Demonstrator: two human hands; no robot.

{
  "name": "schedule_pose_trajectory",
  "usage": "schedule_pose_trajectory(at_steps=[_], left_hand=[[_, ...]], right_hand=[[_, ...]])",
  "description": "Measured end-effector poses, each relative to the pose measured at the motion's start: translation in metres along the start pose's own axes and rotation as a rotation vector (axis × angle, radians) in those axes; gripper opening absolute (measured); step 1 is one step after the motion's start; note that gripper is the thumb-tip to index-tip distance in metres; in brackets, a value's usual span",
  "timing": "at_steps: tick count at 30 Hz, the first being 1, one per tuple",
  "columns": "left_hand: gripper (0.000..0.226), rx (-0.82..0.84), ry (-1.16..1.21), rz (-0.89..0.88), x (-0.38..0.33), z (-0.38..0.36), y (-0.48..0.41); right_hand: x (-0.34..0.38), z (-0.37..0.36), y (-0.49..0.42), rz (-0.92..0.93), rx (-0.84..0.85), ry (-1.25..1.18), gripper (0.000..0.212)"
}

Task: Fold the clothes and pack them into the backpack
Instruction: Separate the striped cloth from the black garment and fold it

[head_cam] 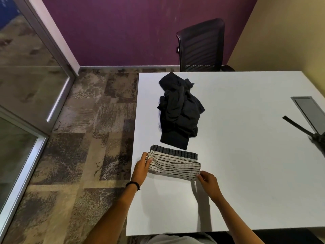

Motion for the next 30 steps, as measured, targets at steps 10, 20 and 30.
schedule_pose_trajectory(at_steps=[10, 20, 30], left_hand=[[0.020, -0.042, -0.166, 0.044, -0.017, 0.000, -0.024], [0.028, -0.035, -0.340, 0.093, -0.005, -0.003, -0.045], [0.027, 0.025, -0.675, 0.009, -0.001, -0.008, -0.055]], right_hand=[[0.005, 0.002, -0.015, -0.001, 0.016, 0.096, 0.030], [0.004, -0.006, -0.042, -0.031, 0.027, 0.207, 0.020], [-0.006, -0.008, -0.056, -0.075, 0.033, 0.364, 0.018]])
Point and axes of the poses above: each hand's wrist, its own y-axis away from the middle knuckle, its own z-axis out of the back of the hand, x = y × z, the point moved 8 cm from there along -y, towards the middle knuckle, and after that the axes turned 4 degrees about -x, right-handed, at the moved point
